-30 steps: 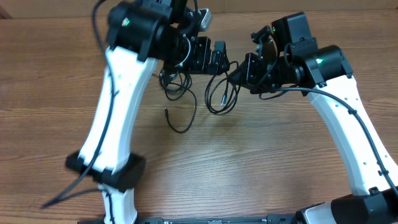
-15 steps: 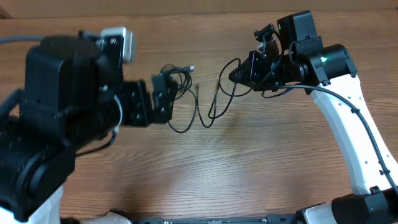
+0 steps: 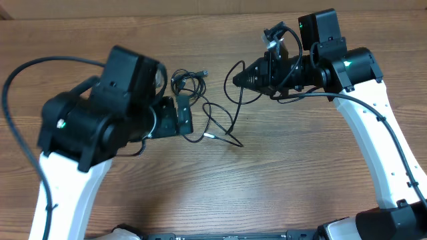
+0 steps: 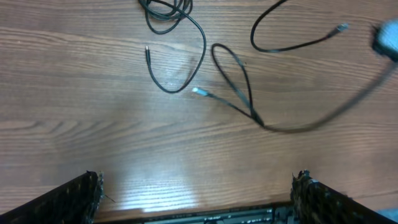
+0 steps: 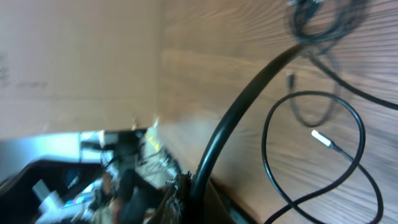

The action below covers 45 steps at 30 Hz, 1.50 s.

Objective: Untangle cables

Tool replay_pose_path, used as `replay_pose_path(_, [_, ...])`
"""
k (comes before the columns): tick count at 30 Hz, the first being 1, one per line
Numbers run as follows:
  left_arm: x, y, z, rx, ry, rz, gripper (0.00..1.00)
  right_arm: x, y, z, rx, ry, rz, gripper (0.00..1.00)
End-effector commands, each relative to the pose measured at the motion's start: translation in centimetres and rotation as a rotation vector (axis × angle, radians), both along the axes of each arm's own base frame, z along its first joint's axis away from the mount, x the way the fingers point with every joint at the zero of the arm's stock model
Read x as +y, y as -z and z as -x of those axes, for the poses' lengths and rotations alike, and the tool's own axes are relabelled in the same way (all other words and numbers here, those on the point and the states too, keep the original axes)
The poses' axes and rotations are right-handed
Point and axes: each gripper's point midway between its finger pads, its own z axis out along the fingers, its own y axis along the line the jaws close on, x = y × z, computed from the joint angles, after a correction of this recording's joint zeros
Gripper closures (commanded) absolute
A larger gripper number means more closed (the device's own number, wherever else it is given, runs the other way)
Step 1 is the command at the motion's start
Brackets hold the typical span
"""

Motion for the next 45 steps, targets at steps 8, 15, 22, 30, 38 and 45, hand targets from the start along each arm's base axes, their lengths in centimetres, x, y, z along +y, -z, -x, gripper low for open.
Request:
replay_pose_path(8, [-3.0, 3.0, -4.2, 0.054, 0.091, 0.013, 0.07, 1.3, -4.0, 3.0, -0.047, -0.168, -0.188, 0.96])
replay_pose_path(15, [-5.1, 5.2, -4.7, 0.119, 0.254, 0.027, 0.06, 1.3, -4.0, 3.0, -0.048, -0.168, -0.188, 0.96])
replay_pose_path(22, [-5.3, 8.2, -4.8, 0.255, 0.246, -0.002, 0.15, 1.3, -4.3, 2.7, -0.076, -0.169, -0.193, 0.96])
replay_pose_path(30, [-6.5, 10.9, -5.3, 0.357, 0.255, 0.021, 0.14, 1.3, -4.9, 1.9, -0.086, -0.148, -0.212, 0.96])
replay_pose_path(38, [-7.9, 13.7, -5.6, 0.473, 0.265, 0.061, 0.20, 1.3, -4.9, 1.7, -0.093, -0.144, -0.210, 0.96])
replay_pose_path(45, [-8.2, 15.3, -5.9, 0.520, 0.264, 0.052, 0.39, 1.3, -4.9, 1.6, -0.098, -0.140, -0.204, 0.96])
